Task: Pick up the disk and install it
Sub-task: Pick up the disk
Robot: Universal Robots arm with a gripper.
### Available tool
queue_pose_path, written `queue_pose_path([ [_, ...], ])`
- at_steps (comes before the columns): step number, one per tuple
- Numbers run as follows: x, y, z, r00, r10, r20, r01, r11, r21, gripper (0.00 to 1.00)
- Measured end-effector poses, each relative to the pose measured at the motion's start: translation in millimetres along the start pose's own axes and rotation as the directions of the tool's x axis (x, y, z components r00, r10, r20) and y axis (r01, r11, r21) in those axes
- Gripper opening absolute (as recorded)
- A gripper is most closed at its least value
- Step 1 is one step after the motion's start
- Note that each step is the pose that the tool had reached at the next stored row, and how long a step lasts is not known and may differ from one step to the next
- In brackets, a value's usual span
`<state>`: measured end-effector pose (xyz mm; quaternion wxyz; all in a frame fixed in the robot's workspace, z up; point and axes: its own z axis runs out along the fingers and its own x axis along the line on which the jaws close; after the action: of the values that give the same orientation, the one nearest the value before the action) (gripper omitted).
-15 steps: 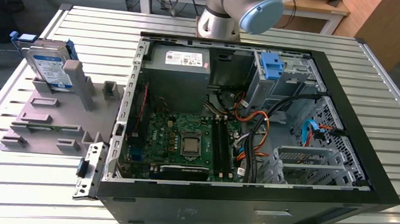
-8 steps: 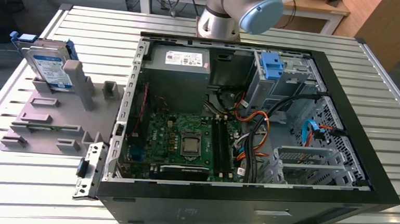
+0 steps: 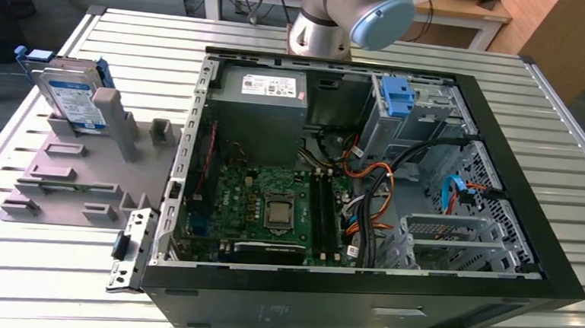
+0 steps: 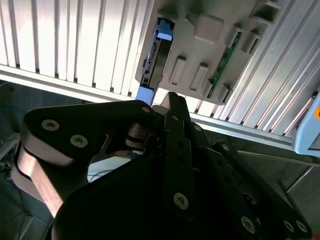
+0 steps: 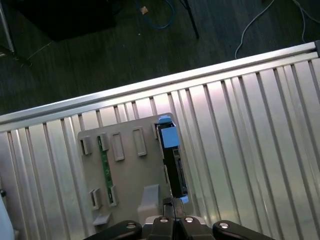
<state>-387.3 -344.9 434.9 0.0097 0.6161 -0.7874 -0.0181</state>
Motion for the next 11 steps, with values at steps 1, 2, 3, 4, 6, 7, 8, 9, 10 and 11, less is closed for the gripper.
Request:
queue_pose_path([
  [1,0.1,0.3,1.1,1.0000,-0.008,0.0033,0.008,1.0000,-0.0010,0.11],
  [2,0.2,0.5,2.3,0.9999,-0.015,0.0071,0.015,0.9999,-0.0020,0.11],
  [3,0.3,0.7,3.4,0.9997,-0.022,0.0114,0.022,0.9997,-0.0030,0.11],
  [4,0.4,1.0,4.6,0.9994,-0.030,0.0159,0.030,0.9995,-0.0043,0.11],
  [6,0.5,1.4,7.0,0.9988,-0.042,0.0242,0.042,0.9991,-0.0062,0.11],
  [7,0.7,1.7,8.4,0.9985,-0.048,0.0274,0.048,0.9988,-0.0069,0.11],
  [8,0.8,2.1,10.0,0.9981,-0.054,0.0297,0.054,0.9985,-0.0075,0.11],
  [9,1.0,2.4,11.7,0.9977,-0.060,0.0314,0.060,0.9982,-0.0079,0.11],
  [10,1.2,2.7,13.6,0.9973,-0.066,0.0329,0.066,0.9978,-0.0083,0.11],
  [11,1.4,3.1,15.5,0.9968,-0.072,0.0341,0.072,0.9974,-0.0086,0.11],
])
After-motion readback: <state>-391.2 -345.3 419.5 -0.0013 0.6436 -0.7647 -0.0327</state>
